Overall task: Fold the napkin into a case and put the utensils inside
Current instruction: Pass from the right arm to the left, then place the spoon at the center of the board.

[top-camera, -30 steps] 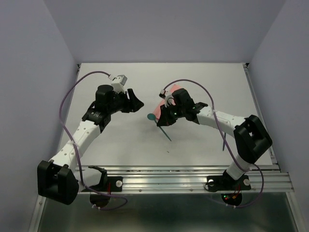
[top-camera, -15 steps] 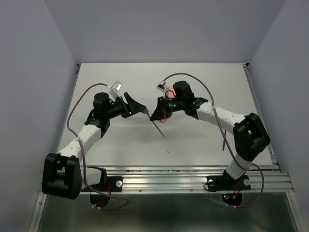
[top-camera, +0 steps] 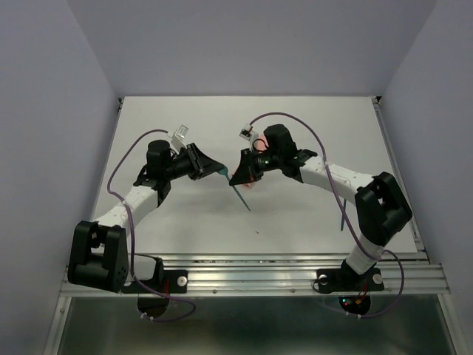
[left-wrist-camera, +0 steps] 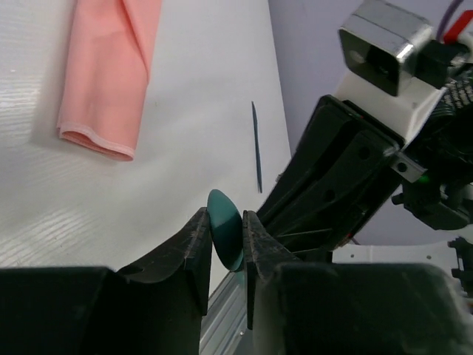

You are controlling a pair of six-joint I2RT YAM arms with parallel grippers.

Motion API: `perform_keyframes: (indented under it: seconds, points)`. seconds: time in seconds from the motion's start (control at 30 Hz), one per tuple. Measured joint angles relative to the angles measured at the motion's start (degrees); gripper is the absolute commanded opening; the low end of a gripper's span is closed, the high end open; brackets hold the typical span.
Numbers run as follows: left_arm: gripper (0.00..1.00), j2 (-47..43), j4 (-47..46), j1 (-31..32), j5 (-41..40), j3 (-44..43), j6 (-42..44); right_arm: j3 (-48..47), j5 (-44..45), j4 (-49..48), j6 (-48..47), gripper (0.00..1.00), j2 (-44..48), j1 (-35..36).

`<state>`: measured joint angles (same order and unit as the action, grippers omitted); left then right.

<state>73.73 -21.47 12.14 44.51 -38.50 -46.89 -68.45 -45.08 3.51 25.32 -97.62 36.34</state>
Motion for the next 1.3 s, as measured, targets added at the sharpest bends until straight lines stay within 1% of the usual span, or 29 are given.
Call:
perform_keyframes:
  seconds: [0.03,0.07,0.1,0.13,0.17,0.2,0.27,0.3,0.43,0.5,0.63,0.73,0.83,0.9,0.93,0.97,1.0,1.1,1.13,1.17,1.2,1.23,1.27,1.3]
  points:
    - [0.14,0.00,-0.24,0.00,0.33,-0.24,-0.68,0.00,0.17,-0.07,-0.09,0.01,-0.15,0.00]
    - [0.02,0.00,-0.28,0.00,0.57,-0.48,-1.16,0.00,0.33,-0.11,-0.20,0.01,-0.37,0.02]
    - [0.00,0.00,-0.46,0.02,1.11,-0.81,-1.79,0.00,0.48,-0.13,-0.28,0.05,-0.48,0.13]
    - [0.00,0.00,-0.66,0.31,1.60,-1.11,-2.40,0.00,0.59,-0.24,-0.42,0.28,-0.72,0.35]
    - [0.00,0.00,-1.01,0.68,2.01,-1.44,-3.17,0.00,0.87,-0.44,-0.22,0.45,-0.83,0.48]
    - [0.00,0.00,-1.05,0.85,2.16,-1.73,-3.17,0.00,1.25,-0.63,-0.46,0.58,-0.92,0.57]
    - [0.00,-0.11,0.07,0.72,0.55,-1.92,-2.36,0.02,1.73,-0.50,0.31,0.76,-1.01,0.52]
    - [0.00,-0.11,0.90,0.48,-0.22,-2.01,-2.21,0.02,2.36,-0.46,0.37,0.77,-1.01,0.42]
    - [0.00,-0.22,11.19,0.07,-6.36,-5.55,-1.14,0.02,5.73,0.83,0.07,0.77,-0.81,0.33]
    - [0.00,-0.59,18.78,0.07,-11.85,-9.18,-0.35,0.15,9.40,2.78,-0.63,0.76,0.26,0.33]
    - [0.00,-2.12,30.10,0.11,-21.66,-14.73,0.26,0.68,17.31,6.43,-2.97,0.75,3.72,0.59]
    - [0.00,-2.86,36.54,0.11,-27.74,-16.15,-0.61,0.68,23.93,8.85,-4.68,0.75,5.84,1.53]
    - [0.00,-2.05,43.52,0.59,-34.21,-17.27,-2.69,1.09,28.06,10.05,-5.22,0.75,6.21,2.45]
    - [0.00,0.00,48.92,1.57,-39.17,-19.34,-4.48,2.21,30.29,10.75,-5.20,0.75,6.19,2.78]
    - [0.00,2.58,53.05,2.43,-42.51,-22.18,-5.86,2.75,30.91,10.97,-5.18,0.75,6.19,2.84]
    - [0.00,4.24,54.84,2.91,-44.46,-23.74,-6.62,3.23,31.36,11.10,-5.09,0.75,6.19,2.86]
    - [0.00,7.91,59.08,3.48,-47.74,-27.23,-8.28,3.96,31.95,11.30,-4.96,0.74,6.19,2.86]
    - [0.00,16.79,64.94,4.07,-52.35,-34.10,-9.75,4.76,32.63,11.54,-4.55,0.73,6.19,2.86]
    - [0.12,19.78,65.92,4.07,-52.87,-35.91,-9.53,4.79,32.74,11.54,-4.52,0.73,6.16,2.84]
    - [0.32,22.58,66.42,4.07,-52.83,-37.33,-9.18,4.79,32.79,11.45,-4.50,0.73,6.16,2.84]
    - [0.44,25.03,66.58,4.07,-52.50,-38.34,-8.68,4.76,32.85,11.43,-4.50,0.73,6.16,2.86]
    - [0.53,27.69,66.01,4.11,-51.84,-38.91,-8.20,4.79,32.85,11.47,-4.50,0.73,6.16,2.86]
    - [0.60,29.14,65.66,4.15,-51.52,-38.91,-6.67,4.83,32.89,11.47,-4.52,0.73,6.16,2.86]
    - [0.73,30.42,65.29,4.28,-50.51,-38.75,-6.49,4.87,33.00,11.47,-4.52,0.73,6.19,2.86]
